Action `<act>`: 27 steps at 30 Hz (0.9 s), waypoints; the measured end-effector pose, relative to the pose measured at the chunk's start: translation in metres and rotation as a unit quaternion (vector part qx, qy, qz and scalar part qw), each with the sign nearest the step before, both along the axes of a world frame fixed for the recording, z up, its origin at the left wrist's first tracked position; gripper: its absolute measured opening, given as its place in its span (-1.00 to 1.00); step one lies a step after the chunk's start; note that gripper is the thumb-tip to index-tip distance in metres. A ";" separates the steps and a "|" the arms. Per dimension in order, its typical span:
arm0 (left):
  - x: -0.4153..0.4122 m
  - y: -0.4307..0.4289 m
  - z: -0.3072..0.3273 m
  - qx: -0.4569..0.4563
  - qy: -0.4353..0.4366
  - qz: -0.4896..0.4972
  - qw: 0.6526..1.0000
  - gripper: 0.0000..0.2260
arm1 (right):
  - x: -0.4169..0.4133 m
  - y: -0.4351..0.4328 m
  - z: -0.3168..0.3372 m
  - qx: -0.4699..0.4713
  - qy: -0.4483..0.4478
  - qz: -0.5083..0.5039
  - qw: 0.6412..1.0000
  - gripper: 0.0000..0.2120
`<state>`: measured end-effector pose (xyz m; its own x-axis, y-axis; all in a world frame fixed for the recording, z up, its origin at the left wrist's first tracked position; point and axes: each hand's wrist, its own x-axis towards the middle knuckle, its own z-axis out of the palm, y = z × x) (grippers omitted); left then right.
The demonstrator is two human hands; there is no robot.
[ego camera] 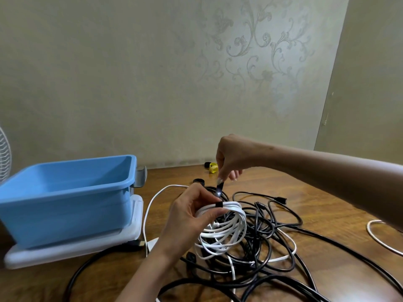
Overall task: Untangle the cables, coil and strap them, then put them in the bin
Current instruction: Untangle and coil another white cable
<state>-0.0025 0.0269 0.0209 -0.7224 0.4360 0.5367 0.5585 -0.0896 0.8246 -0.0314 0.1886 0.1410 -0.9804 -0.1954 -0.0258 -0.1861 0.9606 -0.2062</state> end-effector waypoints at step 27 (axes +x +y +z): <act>-0.013 -0.007 -0.002 0.030 -0.215 -0.006 0.976 -0.90 | 0.085 -0.006 -0.090 0.089 0.373 0.245 0.890 -0.81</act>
